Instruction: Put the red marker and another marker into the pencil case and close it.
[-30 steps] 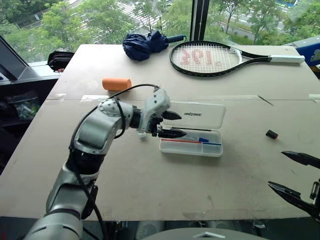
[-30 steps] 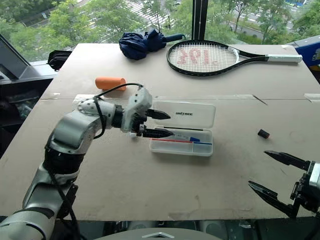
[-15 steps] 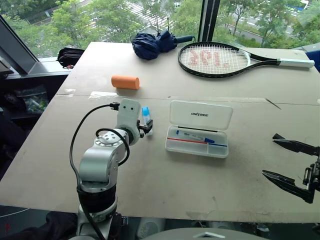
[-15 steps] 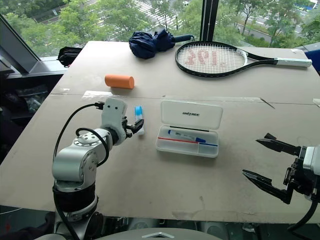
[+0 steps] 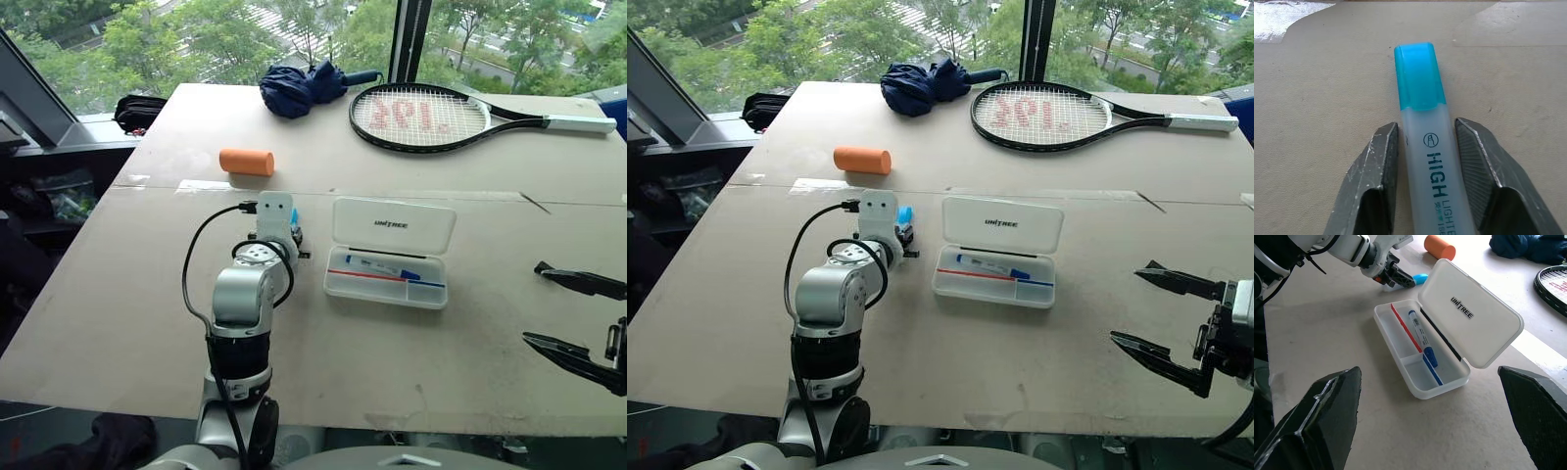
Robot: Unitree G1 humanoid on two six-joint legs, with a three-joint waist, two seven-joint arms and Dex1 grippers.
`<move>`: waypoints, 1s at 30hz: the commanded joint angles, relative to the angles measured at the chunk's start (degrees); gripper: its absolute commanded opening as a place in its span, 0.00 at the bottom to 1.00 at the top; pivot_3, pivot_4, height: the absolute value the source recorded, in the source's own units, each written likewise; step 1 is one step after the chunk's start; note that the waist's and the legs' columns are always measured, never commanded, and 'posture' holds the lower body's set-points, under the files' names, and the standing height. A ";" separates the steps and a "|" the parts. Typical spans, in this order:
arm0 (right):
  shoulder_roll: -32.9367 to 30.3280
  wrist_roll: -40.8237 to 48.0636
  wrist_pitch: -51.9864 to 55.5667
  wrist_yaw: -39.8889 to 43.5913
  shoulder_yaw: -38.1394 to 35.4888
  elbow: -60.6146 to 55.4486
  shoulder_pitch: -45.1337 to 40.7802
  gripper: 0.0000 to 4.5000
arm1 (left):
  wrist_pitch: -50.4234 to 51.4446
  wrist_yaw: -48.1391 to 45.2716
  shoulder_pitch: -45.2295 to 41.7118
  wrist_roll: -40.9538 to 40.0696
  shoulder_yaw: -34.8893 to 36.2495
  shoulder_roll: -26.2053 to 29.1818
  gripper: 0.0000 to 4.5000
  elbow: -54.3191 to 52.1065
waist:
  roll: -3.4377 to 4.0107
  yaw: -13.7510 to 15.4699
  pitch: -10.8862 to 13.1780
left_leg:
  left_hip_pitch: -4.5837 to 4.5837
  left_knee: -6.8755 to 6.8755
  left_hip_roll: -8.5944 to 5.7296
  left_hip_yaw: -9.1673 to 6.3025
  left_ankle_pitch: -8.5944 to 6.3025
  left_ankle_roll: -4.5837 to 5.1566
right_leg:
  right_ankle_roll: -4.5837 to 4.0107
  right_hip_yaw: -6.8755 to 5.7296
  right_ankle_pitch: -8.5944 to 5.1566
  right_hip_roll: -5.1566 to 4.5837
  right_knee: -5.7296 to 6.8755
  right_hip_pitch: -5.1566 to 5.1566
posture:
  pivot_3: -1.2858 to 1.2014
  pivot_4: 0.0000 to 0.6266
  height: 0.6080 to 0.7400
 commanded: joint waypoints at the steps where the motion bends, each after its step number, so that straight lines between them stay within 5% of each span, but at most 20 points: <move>1: 0.25 1.11 -0.08 0.28 -3.05 -1.63 0.71 1.00 | -2.18 -1.47 2.10 -0.61 0.56 1.81 0.17 -0.50 | 0.01 -0.05 -0.04 | 0.01 0.00 0.00 0.01 0.00 0.00 | 0.00 0.01 0.00 0.00 0.00 0.00 | 0.52 0.24 0.93; 4: 0.83 1.03 -0.21 -0.02 -3.07 -2.11 1.28 1.00 | -8.13 -6.84 3.77 -4.27 3.95 4.99 0.17 -3.49 | 0.03 -0.42 -0.05 | 0.03 0.00 0.01 0.01 0.00 0.00 | 0.00 0.01 0.00 0.01 0.01 0.00 | 0.52 0.24 0.93; 7: 1.93 0.88 -0.70 0.24 -3.60 -2.22 2.54 1.00 | -8.26 -31.26 5.75 -21.50 9.25 16.55 0.17 -9.30 | 0.00 -1.26 -0.01 | -0.02 -0.01 0.12 -0.03 0.01 -0.02 | -0.02 0.00 0.00 0.08 0.03 -0.06 | 0.52 0.24 0.93; 10: 2.75 0.35 -1.35 0.79 -4.37 -1.68 3.45 1.00 | -9.45 -52.47 8.59 -30.02 4.93 32.97 0.17 -11.19 | 0.03 -1.53 0.01 | -0.04 -0.07 0.19 -0.04 0.04 -0.09 | -0.04 -0.08 -0.01 0.16 0.02 -0.12 | 0.52 0.24 0.93; 14: 4.11 -0.40 -2.13 0.25 -4.35 -1.60 4.26 1.00 | -23.46 -69.91 6.01 -27.81 -6.24 43.37 0.17 -7.90 | 0.23 -0.94 -0.07 | 0.08 -0.12 0.01 0.08 0.02 -0.06 | -0.06 -0.03 -0.03 -0.09 -0.10 0.02 | 0.52 0.24 0.93; 20: 6.46 -1.29 -3.07 -0.22 -4.11 -3.57 6.84 1.00 | -36.50 -76.17 -6.92 -18.17 -23.12 37.92 0.17 2.76 | 0.17 -0.21 -0.04 | -0.04 0.02 -0.10 0.13 0.02 -0.01 | -0.03 0.05 -0.02 -0.05 -0.16 0.04 | 0.52 0.24 0.93; 30: 7.84 -1.58 -4.69 0.09 -5.42 -4.83 10.62 1.00 | -42.50 -78.20 -15.56 -9.28 -32.49 32.55 0.17 13.15 | 0.19 -1.71 -0.04 | -0.02 0.03 0.01 0.08 -0.01 0.04 | 0.00 0.01 -0.02 0.19 -0.02 -0.06 | 0.52 0.24 0.93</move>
